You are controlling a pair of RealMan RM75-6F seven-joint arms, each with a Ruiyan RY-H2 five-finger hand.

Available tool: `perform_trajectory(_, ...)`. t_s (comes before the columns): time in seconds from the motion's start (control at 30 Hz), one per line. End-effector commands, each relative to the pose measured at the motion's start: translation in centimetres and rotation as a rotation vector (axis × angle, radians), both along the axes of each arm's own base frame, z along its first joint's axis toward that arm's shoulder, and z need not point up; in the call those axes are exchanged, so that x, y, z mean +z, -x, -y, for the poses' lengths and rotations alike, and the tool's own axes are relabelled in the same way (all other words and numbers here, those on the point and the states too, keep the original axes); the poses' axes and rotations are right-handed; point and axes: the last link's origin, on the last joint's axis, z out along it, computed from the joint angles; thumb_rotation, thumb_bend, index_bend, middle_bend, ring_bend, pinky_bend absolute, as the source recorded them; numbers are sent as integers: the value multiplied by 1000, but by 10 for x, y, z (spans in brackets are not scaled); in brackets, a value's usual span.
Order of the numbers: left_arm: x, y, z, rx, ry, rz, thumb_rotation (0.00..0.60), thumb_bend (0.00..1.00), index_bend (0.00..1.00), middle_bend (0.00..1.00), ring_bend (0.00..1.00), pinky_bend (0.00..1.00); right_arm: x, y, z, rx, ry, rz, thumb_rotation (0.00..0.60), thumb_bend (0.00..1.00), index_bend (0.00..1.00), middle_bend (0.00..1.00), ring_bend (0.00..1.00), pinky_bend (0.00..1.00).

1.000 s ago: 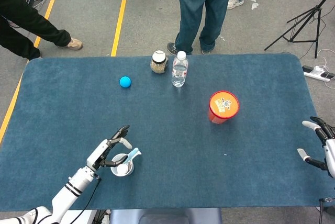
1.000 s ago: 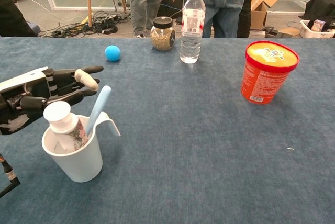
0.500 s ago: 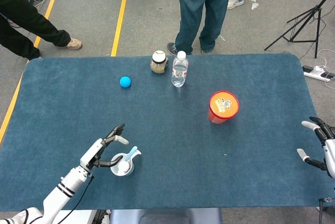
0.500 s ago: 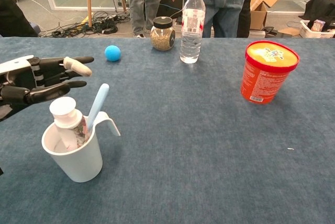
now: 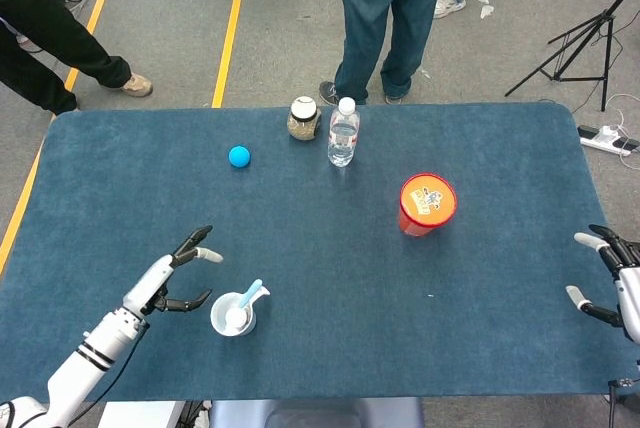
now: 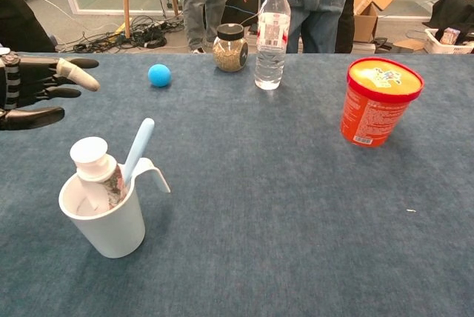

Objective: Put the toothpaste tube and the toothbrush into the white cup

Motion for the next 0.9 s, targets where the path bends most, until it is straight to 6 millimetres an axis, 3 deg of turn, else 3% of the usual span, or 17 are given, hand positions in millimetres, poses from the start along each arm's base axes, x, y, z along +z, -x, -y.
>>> perform_trajectory(0.03, 29, 15, 6, -22, -126, -318, 600, 334, 290, 0, 0, 0, -1, 0, 0, -1, -2, -4, 600, 156, 269, 189, 240, 579)
perform_trajectory(0.23, 46, 34, 20, -31, -316, -593, 600, 334, 289, 0, 0, 0, -6, -1, 0, -3, -11, -20, 600, 156, 269, 189, 241, 579)
perform_trajectory(0.53, 49, 70, 55, -49, -448, -894, 600, 332, 295, 0, 0, 0, -12, -2, 1, -12, -9, -54, 600, 156, 269, 189, 240, 578)
perform_trajectory(0.73, 56, 85, 64, 12, -483, -945, 600, 334, 298, 0, 0, 0, -15, 1, 5, -36, -4, -74, 600, 156, 269, 189, 240, 578)
perform_trajectory(0.9, 60, 86, 63, 22, -505, -928, 600, 334, 303, 0, 0, 0, -18, 4, 9, -55, -15, -83, 600, 156, 269, 189, 240, 578)
